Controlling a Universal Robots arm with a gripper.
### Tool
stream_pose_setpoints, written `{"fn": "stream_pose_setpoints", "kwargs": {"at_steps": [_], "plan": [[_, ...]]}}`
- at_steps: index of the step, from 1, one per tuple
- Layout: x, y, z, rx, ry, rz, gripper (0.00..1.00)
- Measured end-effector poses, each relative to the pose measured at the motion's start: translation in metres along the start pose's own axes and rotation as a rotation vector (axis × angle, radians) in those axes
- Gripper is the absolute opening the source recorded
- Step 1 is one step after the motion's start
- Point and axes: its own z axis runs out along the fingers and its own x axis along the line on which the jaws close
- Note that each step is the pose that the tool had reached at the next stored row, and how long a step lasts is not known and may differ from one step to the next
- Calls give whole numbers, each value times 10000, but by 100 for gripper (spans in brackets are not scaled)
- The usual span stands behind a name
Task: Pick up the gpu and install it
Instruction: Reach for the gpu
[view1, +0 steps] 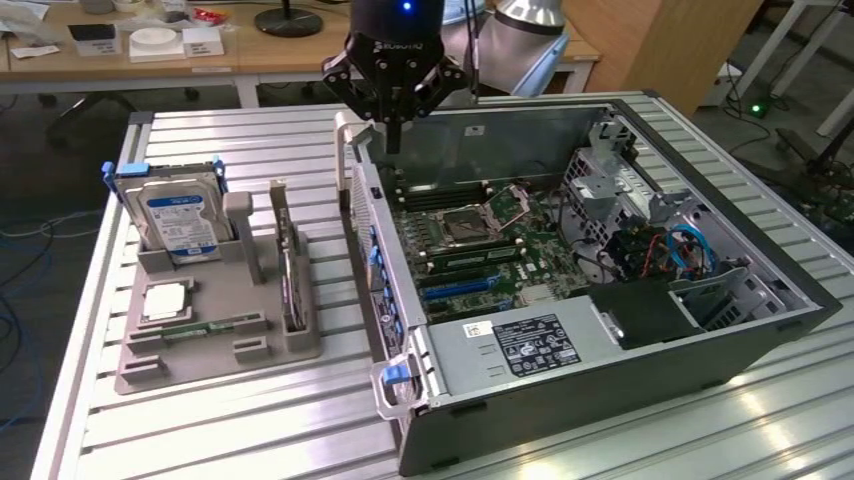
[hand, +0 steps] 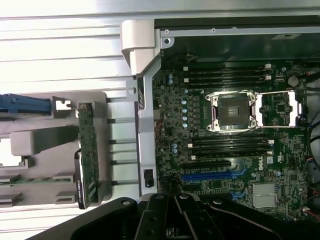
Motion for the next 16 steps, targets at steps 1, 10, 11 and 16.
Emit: {"fn": "stream_pose_setpoints", "kwargs": {"at_steps": [1,10,11,16], "plan": [[7,-1,0,0,0,0,10],[64,-6,-1,0,0,1,10],[71,-7,-1,0,0,1,10],[109,-12,-2,0,0,0,10]]}}
